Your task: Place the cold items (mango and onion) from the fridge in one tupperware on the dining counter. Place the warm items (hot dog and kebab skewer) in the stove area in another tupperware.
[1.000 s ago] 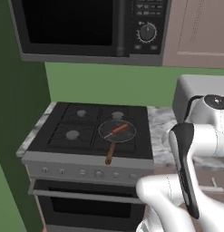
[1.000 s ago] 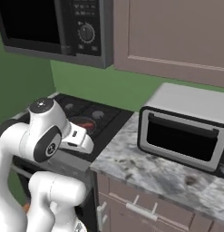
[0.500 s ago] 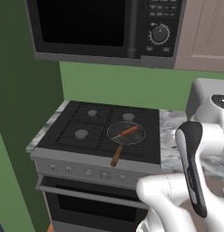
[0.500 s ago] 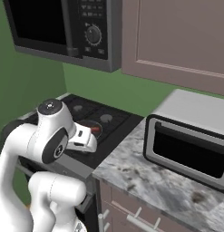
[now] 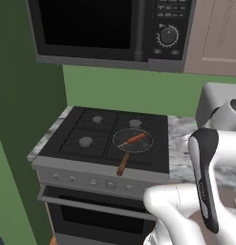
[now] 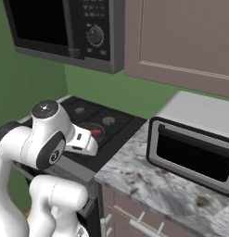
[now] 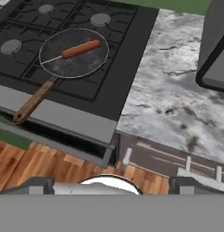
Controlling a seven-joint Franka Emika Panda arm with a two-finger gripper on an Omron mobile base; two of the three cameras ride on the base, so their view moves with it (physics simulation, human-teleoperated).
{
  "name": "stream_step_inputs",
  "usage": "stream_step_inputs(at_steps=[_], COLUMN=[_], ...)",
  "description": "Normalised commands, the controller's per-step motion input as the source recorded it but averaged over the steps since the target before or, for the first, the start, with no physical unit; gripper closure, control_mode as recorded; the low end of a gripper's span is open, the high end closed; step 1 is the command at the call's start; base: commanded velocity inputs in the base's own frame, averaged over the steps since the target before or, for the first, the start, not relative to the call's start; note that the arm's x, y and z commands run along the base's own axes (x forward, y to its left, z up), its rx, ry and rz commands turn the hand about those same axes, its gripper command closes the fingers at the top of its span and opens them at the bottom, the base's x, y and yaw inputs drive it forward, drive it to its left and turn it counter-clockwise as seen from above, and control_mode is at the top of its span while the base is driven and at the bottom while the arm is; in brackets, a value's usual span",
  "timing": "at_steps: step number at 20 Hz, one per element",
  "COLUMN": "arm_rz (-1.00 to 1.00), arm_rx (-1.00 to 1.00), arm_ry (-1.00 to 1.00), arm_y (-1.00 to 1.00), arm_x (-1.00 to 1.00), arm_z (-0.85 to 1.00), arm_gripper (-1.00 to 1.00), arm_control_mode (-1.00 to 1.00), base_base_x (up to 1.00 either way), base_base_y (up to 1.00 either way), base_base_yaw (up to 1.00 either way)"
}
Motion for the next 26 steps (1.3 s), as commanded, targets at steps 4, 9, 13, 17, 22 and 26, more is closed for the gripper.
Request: stream_step_inputs(at_steps=[4, 9, 13, 17, 22, 26], arm_rz=[-0.37, -0.19, -0.08, -0.15, -0.18, -0.2], arm_rx=[0.04, 0.19, 0.21, 0.05, 0.0, 0.0], arm_ry=[0.0, 0.08, 0.14, 0.03, 0.08, 0.26], arm_y=[0.42, 0.09, 0.13, 0.44, 0.47, 0.04], arm_x=[0.54, 0.65, 0.68, 0.66, 0.76, 0.61], arm_z=[0.0, 0.0, 0.0, 0.0, -0.23, -0.66], arm_gripper=[-1.0, -1.0, -1.0, -1.0, -1.0, -1.0], arm_control_mode=[-1.0, -1.0, -1.0, -1.0, -1.0, -1.0], base_base_x=[0.0, 0.0, 0.0, 0.0, 0.0, 0.0], base_base_y=[0.0, 0.0, 0.0, 0.0, 0.0, 0.0], base_base_yaw=[0.0, 0.0, 0.0, 0.0, 0.0, 0.0])
